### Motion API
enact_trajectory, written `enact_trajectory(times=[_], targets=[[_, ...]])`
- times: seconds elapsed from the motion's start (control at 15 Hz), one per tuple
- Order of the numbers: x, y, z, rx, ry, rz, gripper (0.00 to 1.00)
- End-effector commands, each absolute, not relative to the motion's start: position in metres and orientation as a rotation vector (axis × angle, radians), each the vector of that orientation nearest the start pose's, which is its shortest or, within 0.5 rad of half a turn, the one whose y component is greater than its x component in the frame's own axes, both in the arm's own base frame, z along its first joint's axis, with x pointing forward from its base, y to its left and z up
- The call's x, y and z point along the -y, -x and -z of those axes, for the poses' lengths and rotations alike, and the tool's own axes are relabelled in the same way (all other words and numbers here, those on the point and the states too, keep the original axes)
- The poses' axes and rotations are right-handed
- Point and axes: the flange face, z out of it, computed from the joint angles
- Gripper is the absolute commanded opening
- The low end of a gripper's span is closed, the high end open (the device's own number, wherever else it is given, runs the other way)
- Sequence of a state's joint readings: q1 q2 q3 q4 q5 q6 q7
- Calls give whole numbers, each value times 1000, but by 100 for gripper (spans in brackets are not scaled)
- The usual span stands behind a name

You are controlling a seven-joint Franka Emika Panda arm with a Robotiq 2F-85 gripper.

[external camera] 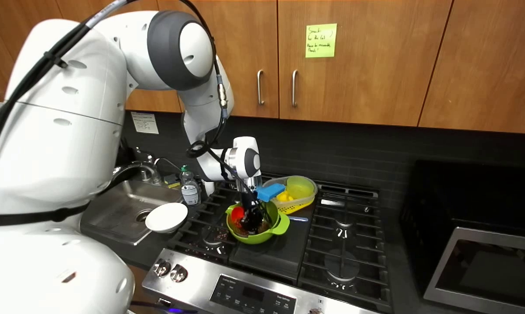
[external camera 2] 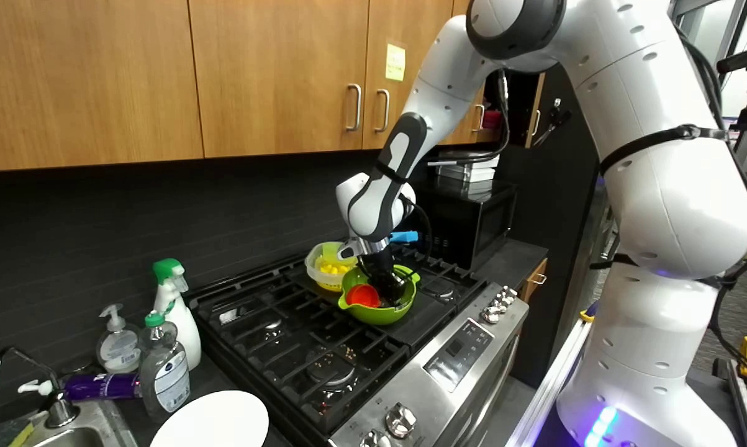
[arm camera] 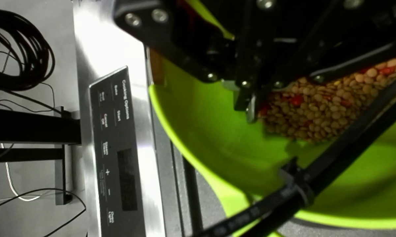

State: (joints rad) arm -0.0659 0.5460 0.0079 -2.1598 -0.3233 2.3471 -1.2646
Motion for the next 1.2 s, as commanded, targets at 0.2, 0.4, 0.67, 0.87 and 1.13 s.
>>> enact_trajectory(times=[0.2, 0.4, 0.67, 0.87, 1.13], targets=[[40, -520, -104, 1965, 2303, -618, 1], [52, -518, -115, 1959, 2354, -628, 1], [59, -516, -121, 1992, 2370, -661, 1], [60, -515, -127, 2018, 2373, -685, 1], [60, -516, -133, 2054, 2369, -727, 1]])
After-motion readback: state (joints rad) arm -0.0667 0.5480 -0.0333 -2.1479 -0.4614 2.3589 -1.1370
